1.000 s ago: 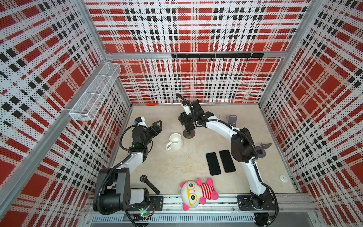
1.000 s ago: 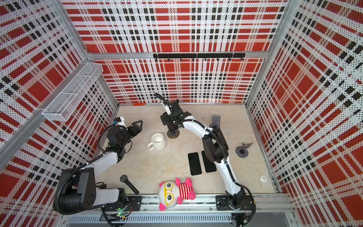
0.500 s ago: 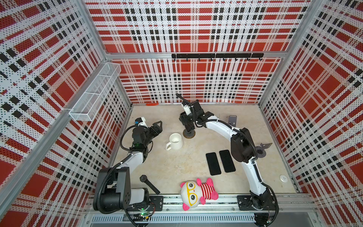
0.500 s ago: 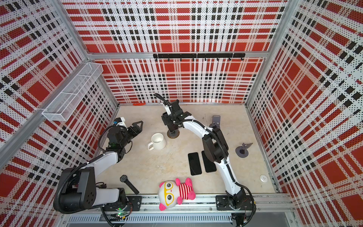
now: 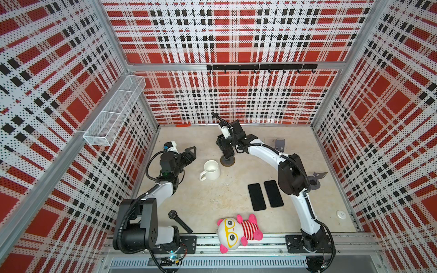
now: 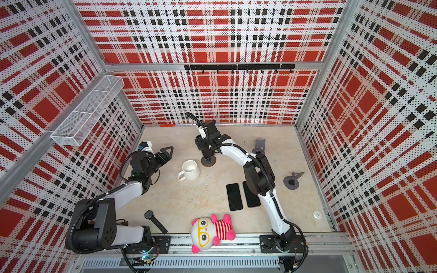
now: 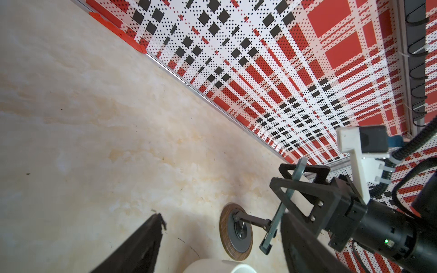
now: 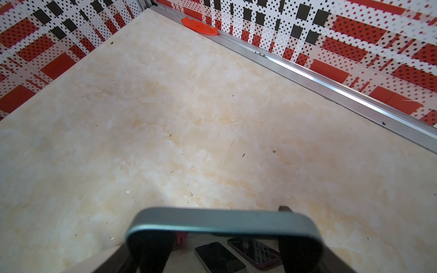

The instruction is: Remove the phone from the phone stand

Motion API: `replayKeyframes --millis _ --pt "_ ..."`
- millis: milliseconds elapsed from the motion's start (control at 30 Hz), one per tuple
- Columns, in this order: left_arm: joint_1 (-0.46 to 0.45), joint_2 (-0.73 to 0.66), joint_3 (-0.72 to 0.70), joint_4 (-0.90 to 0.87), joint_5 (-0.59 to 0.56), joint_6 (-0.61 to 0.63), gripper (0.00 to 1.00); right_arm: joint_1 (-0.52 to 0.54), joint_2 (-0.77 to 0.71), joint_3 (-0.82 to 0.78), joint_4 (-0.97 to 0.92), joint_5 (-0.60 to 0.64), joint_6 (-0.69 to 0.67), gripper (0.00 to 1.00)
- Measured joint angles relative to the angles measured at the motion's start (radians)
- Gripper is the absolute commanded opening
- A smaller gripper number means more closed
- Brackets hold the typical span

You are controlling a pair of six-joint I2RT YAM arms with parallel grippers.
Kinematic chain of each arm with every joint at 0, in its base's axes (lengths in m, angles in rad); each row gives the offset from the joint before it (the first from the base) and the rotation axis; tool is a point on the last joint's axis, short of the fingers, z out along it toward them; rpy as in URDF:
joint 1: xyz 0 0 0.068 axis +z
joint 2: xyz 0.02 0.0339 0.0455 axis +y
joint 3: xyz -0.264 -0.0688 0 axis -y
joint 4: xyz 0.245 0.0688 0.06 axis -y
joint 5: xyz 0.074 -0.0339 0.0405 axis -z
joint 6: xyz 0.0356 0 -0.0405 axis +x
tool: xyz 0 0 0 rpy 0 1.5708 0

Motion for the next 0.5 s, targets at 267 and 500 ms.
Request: replayKeyframes --millis 267,500 --pt "-0.002 0.010 0.001 0.000 0.007 0.000 0.81 0.000 -0.013 0.000 -0.025 0.007 0.000 0.70" --pt "-0.008 0.019 0.002 0.000 0.015 0.000 0.81 0.000 -0.053 0.000 -0.053 0.016 0.000 0.70"
